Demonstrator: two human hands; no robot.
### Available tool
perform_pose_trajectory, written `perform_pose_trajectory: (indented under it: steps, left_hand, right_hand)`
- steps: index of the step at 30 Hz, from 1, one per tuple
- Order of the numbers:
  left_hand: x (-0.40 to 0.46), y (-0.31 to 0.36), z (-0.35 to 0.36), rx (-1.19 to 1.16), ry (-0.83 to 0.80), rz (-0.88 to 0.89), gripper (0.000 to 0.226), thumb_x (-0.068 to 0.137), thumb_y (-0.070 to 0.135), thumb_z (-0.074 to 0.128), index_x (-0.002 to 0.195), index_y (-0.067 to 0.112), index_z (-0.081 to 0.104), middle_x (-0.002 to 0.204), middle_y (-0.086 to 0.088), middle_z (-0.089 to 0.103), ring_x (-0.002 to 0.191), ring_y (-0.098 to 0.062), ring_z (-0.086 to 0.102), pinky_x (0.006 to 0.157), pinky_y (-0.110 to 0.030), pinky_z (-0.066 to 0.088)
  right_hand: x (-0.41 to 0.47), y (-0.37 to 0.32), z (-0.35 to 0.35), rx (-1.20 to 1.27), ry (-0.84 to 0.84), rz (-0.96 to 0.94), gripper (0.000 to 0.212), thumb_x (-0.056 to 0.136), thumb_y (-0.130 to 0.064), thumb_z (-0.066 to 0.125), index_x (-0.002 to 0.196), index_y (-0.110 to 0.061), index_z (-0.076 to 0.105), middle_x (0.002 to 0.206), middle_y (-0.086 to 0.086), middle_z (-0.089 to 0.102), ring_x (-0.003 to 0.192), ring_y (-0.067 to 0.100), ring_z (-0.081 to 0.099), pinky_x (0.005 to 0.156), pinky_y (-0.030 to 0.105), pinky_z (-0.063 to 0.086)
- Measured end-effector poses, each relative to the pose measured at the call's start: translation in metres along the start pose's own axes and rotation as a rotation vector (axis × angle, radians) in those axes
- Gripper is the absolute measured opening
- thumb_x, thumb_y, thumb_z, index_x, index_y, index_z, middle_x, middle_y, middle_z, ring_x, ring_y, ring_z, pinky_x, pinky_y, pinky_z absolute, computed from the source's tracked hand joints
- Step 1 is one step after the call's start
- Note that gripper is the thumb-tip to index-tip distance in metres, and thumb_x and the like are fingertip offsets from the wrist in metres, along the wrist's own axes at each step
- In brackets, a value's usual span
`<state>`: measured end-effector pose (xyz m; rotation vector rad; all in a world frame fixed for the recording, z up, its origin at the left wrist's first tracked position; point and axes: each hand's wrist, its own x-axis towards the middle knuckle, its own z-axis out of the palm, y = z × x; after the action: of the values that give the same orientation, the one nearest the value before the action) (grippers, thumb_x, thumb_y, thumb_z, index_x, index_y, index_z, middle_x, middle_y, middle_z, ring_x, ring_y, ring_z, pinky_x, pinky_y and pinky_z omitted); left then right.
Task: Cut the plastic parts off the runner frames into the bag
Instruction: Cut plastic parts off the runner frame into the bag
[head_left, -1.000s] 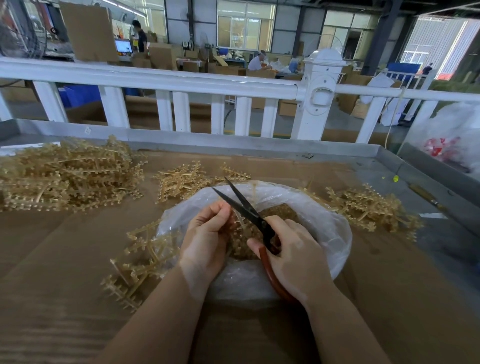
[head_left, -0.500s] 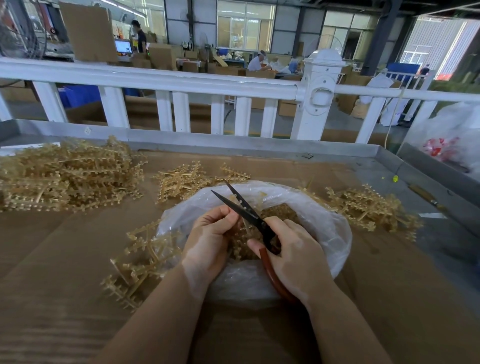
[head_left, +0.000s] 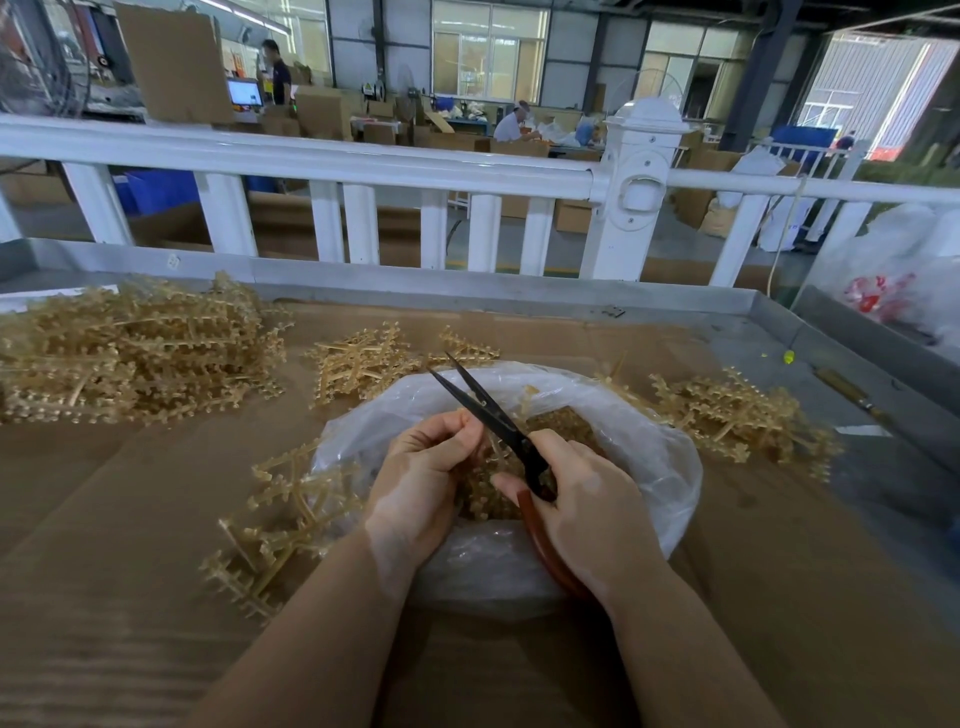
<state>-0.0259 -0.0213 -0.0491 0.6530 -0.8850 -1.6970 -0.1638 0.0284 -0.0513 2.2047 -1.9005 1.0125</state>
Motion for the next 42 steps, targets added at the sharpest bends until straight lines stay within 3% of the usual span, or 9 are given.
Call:
perform_pose_trajectory:
  steps: [9, 13, 20, 25, 28, 34, 42]
  left_hand:
    - [0.0002, -0.002, 0.0024, -0.021, 0.045, 0.034, 0.005, 0.073, 0.003, 0.059, 0.07, 0.004, 0.056, 0.075, -0.011, 0.063, 0.072, -0.02, 0.06, 0.072, -0.03, 0.054]
    - [0.0025, -0.0049, 0.0021, -0.006, 0.068, 0.041, 0.013, 0.085, -0.003, 0.053, 0.073, 0.003, 0.052, 0.077, -0.011, 0.06, 0.074, -0.02, 0.057, 0.075, -0.031, 0.051]
    - [0.0052, -0.0073, -0.0053, -0.033, 0.03, 0.063, 0.007, 0.074, 0.009, 0.063, 0.073, 0.004, 0.058, 0.066, -0.004, 0.062, 0.063, -0.013, 0.061, 0.064, -0.025, 0.057]
    - [0.0053, -0.007, -0.004, -0.055, 0.061, 0.051, 0.002, 0.074, 0.008, 0.063, 0.075, 0.007, 0.061, 0.077, -0.009, 0.063, 0.073, -0.019, 0.061, 0.074, -0.034, 0.055]
    - [0.0031, -0.0045, -0.0022, -0.056, 0.073, 0.053, 0.009, 0.083, -0.001, 0.056, 0.083, 0.005, 0.063, 0.087, -0.015, 0.065, 0.08, -0.025, 0.065, 0.078, -0.038, 0.056]
    - [-0.0009, -0.0019, 0.0021, -0.042, 0.088, 0.071, 0.02, 0.088, -0.005, 0.05, 0.075, 0.006, 0.059, 0.085, -0.015, 0.063, 0.078, -0.024, 0.064, 0.075, -0.036, 0.056]
    - [-0.0003, -0.0034, 0.0018, -0.025, 0.066, 0.072, 0.006, 0.081, -0.001, 0.055, 0.078, 0.004, 0.058, 0.083, -0.013, 0.066, 0.079, -0.024, 0.064, 0.081, -0.039, 0.053]
  right_hand:
    - [-0.0003, 0.0023, -0.0006, -0.006, -0.005, -0.004, 0.031, 0.086, -0.049, 0.06, 0.101, -0.021, 0.061, 0.081, -0.007, 0.063, 0.072, 0.011, 0.059, 0.064, 0.016, 0.038]
    - [-0.0003, 0.0025, -0.0011, -0.006, 0.016, -0.01, 0.031, 0.085, -0.049, 0.062, 0.096, -0.02, 0.062, 0.075, -0.007, 0.062, 0.068, 0.012, 0.058, 0.059, 0.018, 0.036]
    - [-0.0005, 0.0028, -0.0023, 0.077, 0.131, 0.045, 0.046, 0.082, -0.066, 0.04, 0.093, -0.026, 0.06, 0.071, -0.013, 0.055, 0.067, 0.004, 0.052, 0.06, 0.018, 0.041]
    - [-0.0016, 0.0036, 0.001, 0.038, 0.104, 0.053, 0.039, 0.085, -0.059, 0.047, 0.099, -0.025, 0.061, 0.082, -0.011, 0.059, 0.079, 0.007, 0.055, 0.07, 0.022, 0.045]
    - [-0.0035, 0.0035, 0.0028, 0.005, 0.079, 0.038, 0.038, 0.085, -0.058, 0.046, 0.1, -0.026, 0.06, 0.082, -0.011, 0.058, 0.081, 0.009, 0.054, 0.07, 0.02, 0.039]
    - [-0.0047, 0.0038, 0.0049, -0.02, 0.06, 0.02, 0.038, 0.083, -0.059, 0.047, 0.1, -0.027, 0.059, 0.082, -0.011, 0.058, 0.08, 0.009, 0.053, 0.069, 0.018, 0.037]
    - [-0.0039, 0.0028, 0.0038, 0.004, 0.066, 0.018, 0.037, 0.083, -0.058, 0.048, 0.098, -0.026, 0.06, 0.079, -0.013, 0.056, 0.077, 0.008, 0.052, 0.065, 0.016, 0.034]
